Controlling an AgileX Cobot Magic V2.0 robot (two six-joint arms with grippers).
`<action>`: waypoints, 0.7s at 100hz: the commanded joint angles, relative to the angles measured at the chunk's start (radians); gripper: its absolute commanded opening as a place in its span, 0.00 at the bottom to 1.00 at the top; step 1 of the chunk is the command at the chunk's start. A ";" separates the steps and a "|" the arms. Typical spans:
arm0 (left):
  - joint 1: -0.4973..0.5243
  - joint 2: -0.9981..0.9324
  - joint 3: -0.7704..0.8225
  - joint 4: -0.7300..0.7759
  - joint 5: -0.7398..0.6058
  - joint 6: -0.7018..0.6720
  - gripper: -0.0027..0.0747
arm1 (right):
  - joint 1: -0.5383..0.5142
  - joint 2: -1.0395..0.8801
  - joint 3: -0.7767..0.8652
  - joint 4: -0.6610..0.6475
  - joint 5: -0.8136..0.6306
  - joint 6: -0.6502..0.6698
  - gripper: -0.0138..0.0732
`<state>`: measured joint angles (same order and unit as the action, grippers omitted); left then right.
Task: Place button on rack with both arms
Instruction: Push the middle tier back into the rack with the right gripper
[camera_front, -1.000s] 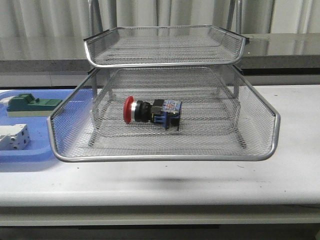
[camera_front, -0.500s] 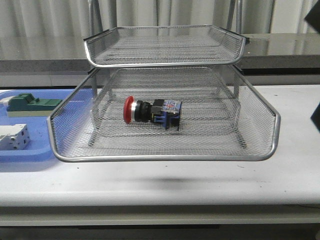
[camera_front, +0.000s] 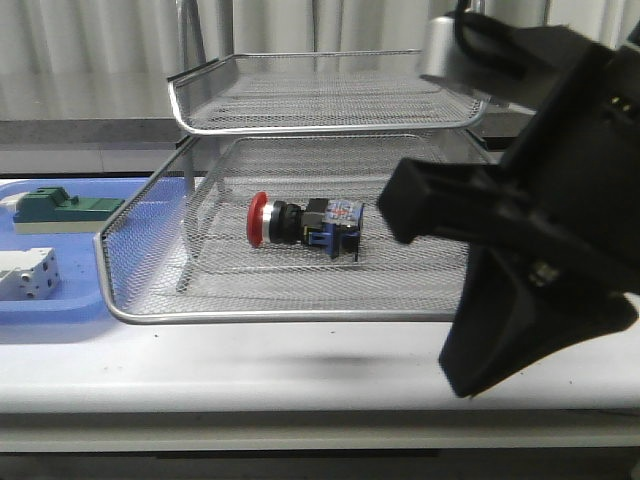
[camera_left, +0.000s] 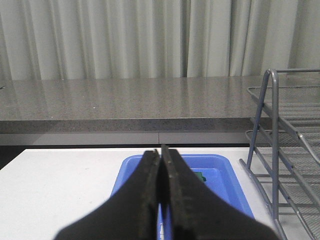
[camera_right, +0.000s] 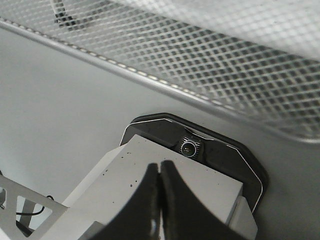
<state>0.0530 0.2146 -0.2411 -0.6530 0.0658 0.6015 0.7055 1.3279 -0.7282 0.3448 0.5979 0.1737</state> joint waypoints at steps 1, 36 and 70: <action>0.002 0.008 -0.028 -0.009 -0.066 -0.011 0.01 | 0.038 0.009 -0.029 0.018 -0.091 -0.010 0.04; 0.002 0.008 -0.028 -0.009 -0.066 -0.011 0.01 | 0.068 0.119 -0.063 -0.005 -0.254 -0.010 0.04; 0.002 0.008 -0.028 -0.009 -0.066 -0.011 0.01 | -0.008 0.225 -0.216 -0.126 -0.303 -0.010 0.04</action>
<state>0.0530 0.2146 -0.2411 -0.6530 0.0658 0.6015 0.7346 1.5570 -0.8736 0.2597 0.3675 0.1737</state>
